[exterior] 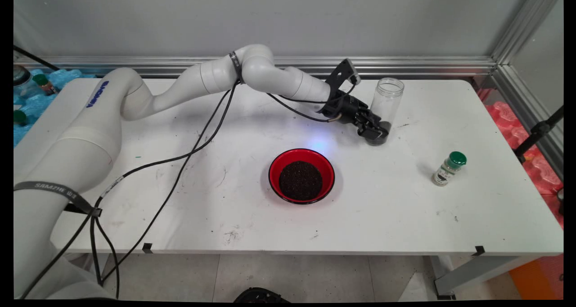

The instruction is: Pour the black seasoning powder in the red bowl

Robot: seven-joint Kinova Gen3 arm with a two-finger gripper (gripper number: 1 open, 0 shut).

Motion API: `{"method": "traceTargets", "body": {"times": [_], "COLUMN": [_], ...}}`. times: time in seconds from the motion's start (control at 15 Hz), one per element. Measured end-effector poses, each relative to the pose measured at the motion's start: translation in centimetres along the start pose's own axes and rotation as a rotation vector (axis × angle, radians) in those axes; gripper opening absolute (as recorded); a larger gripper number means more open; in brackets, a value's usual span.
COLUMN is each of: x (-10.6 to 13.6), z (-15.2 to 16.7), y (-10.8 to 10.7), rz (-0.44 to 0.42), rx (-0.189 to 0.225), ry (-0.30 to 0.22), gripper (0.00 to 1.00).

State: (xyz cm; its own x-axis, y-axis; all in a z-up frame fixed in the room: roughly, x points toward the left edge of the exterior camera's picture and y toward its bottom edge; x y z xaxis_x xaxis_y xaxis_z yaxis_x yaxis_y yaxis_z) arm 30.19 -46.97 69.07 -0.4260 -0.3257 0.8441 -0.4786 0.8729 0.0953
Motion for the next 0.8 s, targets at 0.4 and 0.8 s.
{"method": "traceTargets", "body": {"times": [0.4,0.8], "x": [0.8,1.9], "z": [-1.0,-2.8], "y": [0.4,0.9], "rz": [0.027,0.053], "rx": [-0.006,-0.009], "ry": [0.022,0.048], "gripper": [0.00,0.00]}}
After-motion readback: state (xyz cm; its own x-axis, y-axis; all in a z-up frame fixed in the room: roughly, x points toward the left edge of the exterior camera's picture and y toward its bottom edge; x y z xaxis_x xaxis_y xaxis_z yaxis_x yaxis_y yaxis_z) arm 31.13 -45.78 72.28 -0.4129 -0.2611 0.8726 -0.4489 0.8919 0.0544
